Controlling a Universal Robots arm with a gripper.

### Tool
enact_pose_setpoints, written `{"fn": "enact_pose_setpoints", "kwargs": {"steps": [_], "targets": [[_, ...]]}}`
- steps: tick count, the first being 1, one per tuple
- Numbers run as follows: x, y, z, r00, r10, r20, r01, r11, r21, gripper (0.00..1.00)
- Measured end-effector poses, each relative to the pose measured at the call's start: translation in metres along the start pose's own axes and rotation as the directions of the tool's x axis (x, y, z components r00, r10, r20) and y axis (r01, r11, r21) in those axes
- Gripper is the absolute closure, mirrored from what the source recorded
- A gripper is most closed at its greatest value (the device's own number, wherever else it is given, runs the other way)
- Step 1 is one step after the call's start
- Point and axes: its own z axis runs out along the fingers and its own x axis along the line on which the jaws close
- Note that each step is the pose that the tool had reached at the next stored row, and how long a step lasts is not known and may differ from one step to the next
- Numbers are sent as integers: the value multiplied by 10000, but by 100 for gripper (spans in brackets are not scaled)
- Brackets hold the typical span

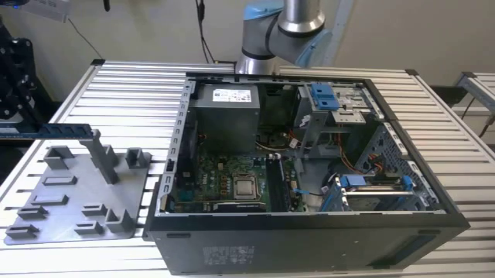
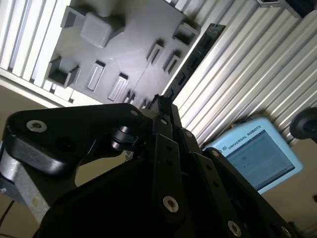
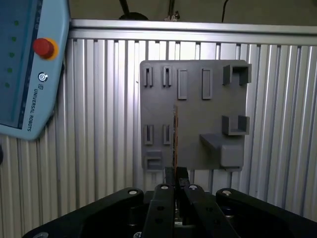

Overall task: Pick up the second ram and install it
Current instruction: 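Pick up the second ram and move it above second insertion slot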

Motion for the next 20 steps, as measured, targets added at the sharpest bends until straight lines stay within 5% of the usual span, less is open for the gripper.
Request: {"fn": "enact_pose_setpoints", "kwargs": {"steps": [20], "targets": [[6,-597,2,10000,0,0,0,10000,-12,86]]}}
